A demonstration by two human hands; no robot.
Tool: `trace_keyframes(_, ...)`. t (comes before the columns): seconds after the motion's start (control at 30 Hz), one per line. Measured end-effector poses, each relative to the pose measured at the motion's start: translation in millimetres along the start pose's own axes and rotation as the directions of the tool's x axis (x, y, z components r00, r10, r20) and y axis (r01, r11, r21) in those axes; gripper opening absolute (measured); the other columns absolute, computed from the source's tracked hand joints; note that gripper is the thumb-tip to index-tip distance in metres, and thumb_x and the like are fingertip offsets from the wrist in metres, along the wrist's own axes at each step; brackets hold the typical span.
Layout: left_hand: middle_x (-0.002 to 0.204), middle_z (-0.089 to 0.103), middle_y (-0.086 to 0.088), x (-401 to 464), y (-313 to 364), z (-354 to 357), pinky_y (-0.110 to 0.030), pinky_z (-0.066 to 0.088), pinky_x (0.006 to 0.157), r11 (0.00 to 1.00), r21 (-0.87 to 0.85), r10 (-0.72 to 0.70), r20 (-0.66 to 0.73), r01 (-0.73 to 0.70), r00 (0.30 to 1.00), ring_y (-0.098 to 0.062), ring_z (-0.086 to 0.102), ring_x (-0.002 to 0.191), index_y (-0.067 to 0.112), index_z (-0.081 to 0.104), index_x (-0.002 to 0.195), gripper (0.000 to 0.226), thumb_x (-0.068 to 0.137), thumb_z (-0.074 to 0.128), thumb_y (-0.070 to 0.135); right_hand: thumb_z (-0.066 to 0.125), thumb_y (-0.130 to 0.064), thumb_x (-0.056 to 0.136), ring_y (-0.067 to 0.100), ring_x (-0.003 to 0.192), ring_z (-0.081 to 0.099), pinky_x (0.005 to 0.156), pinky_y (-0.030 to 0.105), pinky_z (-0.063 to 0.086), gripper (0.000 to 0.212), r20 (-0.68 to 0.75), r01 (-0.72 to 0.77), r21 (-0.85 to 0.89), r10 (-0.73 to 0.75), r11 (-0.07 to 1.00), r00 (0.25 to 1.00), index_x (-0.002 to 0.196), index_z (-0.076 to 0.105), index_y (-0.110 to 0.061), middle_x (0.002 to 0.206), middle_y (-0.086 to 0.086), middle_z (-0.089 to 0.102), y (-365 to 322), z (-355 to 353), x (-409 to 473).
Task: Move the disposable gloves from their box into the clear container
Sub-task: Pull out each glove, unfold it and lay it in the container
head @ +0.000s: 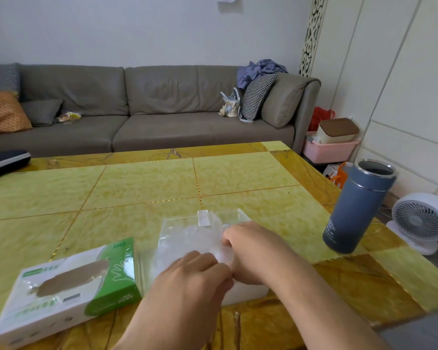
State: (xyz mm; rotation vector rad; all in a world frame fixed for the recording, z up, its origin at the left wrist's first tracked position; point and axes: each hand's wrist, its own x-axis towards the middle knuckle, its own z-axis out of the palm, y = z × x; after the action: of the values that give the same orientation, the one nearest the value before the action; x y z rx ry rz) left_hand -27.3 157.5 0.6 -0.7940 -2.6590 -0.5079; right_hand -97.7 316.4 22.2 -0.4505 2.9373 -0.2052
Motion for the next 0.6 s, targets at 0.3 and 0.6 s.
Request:
trace_keyframes(0.3,0.096,0.066,0.019,10,-29,-14,-0.027,0.056,0.08,0.93,-0.028,-0.349,0.242,0.366,0.905,-0.004,0.065,0.088,0.037,0.069,0.1,0.021,0.103,0.049,0.041,0.061,-0.024,0.098,0.02,0.079,0.063,0.062,0.036,0.052,0.042,0.01,0.04,0.053,-0.04,0.998,0.999,0.135,0.041,-0.025,0.101,-0.001,0.06,8,-2,-2)
trace_keyframes(0.6,0.114,0.049,0.013,34,6,-11,-0.021,0.039,0.07,0.918,0.126,-0.393,0.166,0.376,0.904,-0.009,0.052,0.099,0.03,0.05,0.117,0.015,0.103,0.047,0.03,0.043,-0.015,0.102,0.029,0.101,0.064,0.066,0.034,0.043,0.067,0.204,0.032,-0.092,-0.012,0.995,0.979,0.151,0.026,-0.058,0.163,0.008,0.031,-10,-6,3)
